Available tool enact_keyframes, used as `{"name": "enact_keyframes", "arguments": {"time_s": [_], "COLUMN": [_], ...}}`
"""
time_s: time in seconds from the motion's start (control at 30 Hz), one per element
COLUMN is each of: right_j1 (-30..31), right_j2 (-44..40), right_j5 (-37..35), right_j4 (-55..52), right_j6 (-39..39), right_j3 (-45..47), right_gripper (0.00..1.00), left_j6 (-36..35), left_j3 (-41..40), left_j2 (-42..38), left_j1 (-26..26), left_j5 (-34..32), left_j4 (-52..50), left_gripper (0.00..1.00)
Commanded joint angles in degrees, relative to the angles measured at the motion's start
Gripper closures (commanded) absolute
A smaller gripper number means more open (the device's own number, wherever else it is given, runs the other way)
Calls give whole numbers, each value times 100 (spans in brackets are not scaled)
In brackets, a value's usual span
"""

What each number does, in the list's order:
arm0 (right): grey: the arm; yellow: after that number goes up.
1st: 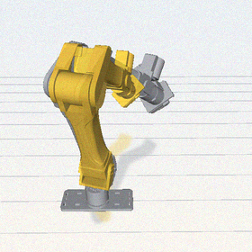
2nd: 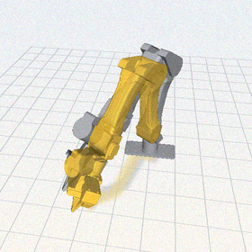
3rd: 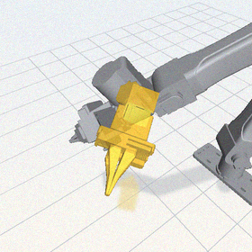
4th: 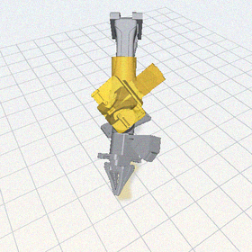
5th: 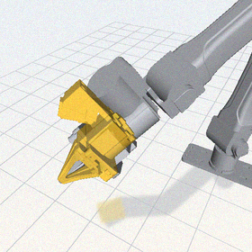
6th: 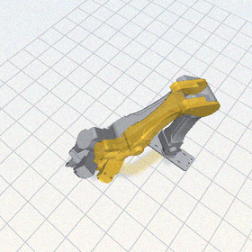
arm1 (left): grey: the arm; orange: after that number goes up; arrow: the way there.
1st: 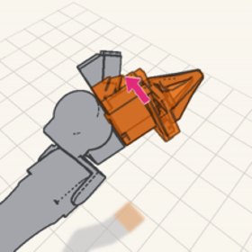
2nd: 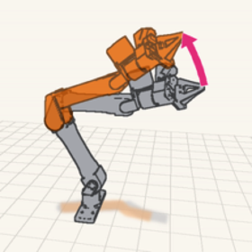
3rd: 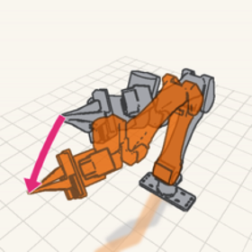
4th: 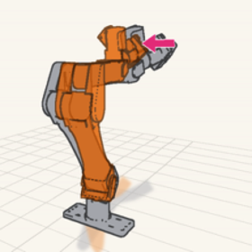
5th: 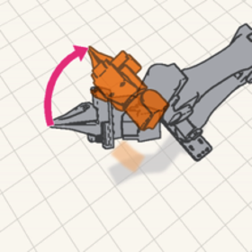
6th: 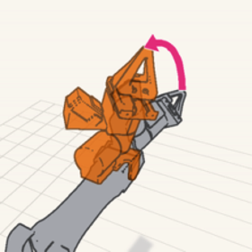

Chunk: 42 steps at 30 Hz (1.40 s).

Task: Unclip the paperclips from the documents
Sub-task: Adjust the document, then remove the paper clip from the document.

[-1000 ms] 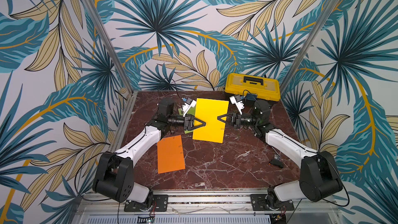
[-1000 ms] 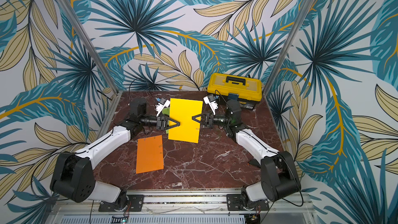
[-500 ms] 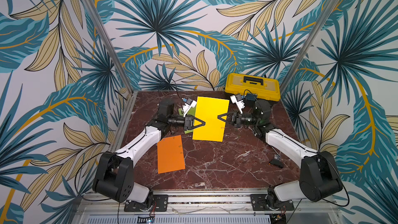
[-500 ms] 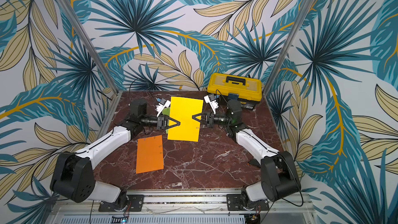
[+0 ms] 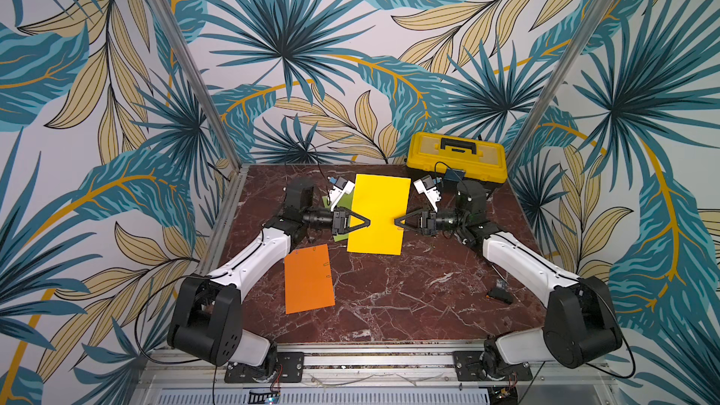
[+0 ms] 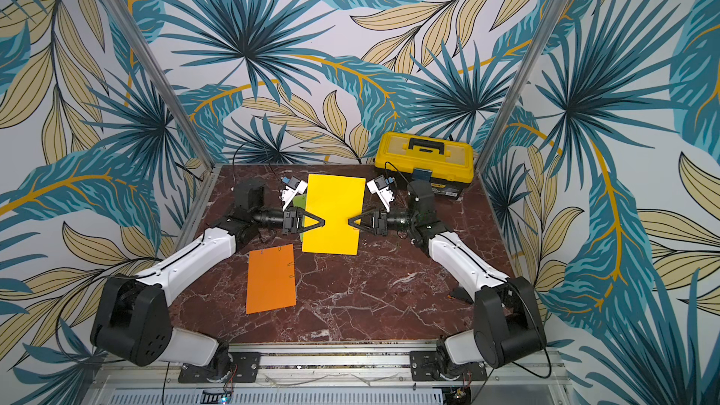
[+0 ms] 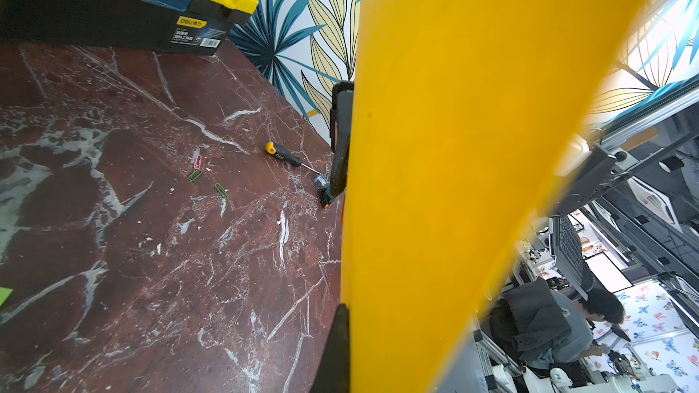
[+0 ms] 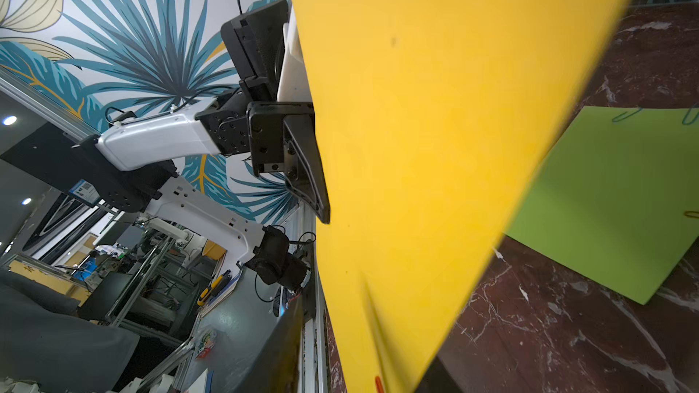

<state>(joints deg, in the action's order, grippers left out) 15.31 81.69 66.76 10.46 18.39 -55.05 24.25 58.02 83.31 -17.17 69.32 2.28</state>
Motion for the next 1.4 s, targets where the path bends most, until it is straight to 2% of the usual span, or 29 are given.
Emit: {"name": "enact_keyframes", "arguments": {"time_s": [0.0,0.37,0.63,1.03,1.37], "right_j1": [-19,-28,-36,-33,-41], "right_j2": [-105,42,112,62,22], "right_j5": [166,152,179,303,303], "right_j4": [-1033,-1182,-869,-646,-658], "right_j6": [-804,-942,-710,-550,-558], "right_j3": [-137,-138,-111,-57,-1], "right_gripper": [58,57,59,87,91], "left_j6": [-100,-96,-96,-105,-113], "left_j3": [113,87,3,-22,-74], "left_j2": [-114,-210,-282,-266,-297], "left_j1": [80,149,153,153,182], "left_j5": [193,301,319,301,275], "left_j4": [72,70,73,72,76], "left_gripper": [100,100,100,100,100]}}
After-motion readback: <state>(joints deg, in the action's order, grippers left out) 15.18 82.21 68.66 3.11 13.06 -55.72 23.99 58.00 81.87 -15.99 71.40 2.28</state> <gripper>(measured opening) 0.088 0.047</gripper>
